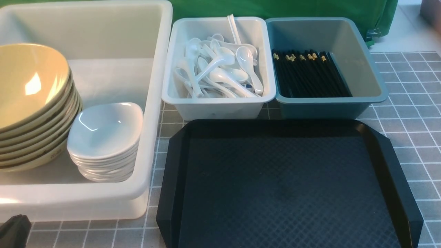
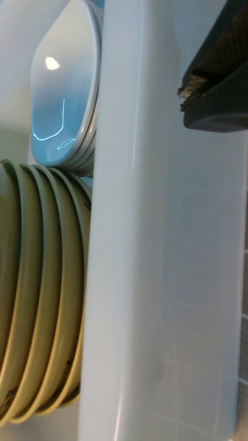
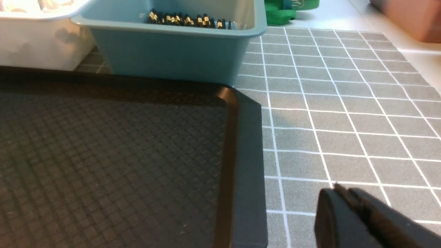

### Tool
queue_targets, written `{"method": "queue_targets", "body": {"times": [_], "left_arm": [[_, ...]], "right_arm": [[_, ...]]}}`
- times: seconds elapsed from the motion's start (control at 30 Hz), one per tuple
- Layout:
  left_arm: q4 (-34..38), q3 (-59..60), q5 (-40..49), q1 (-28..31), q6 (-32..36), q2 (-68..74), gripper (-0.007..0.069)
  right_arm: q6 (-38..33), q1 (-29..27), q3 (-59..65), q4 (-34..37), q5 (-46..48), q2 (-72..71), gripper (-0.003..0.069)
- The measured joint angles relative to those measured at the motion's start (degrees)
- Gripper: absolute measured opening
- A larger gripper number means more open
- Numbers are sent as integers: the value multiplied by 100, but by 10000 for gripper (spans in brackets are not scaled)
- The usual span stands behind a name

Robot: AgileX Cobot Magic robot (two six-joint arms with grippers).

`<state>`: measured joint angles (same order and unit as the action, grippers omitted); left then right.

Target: On grey table put chopsticks spoon bowls plates into blue grey white boxes.

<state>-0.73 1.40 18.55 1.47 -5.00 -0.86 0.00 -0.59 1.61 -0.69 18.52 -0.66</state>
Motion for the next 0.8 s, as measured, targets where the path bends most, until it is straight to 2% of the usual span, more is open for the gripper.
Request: {"method": "queue_targets", "body": {"times": [0.13,0.8], "left_arm": [[158,0,0,27,297,0,-8],[197,0,0,27,337,0,-8]], "right_arm": [[0,0,0,0,0,0,58],[0,0,0,0,0,0,78]]}}
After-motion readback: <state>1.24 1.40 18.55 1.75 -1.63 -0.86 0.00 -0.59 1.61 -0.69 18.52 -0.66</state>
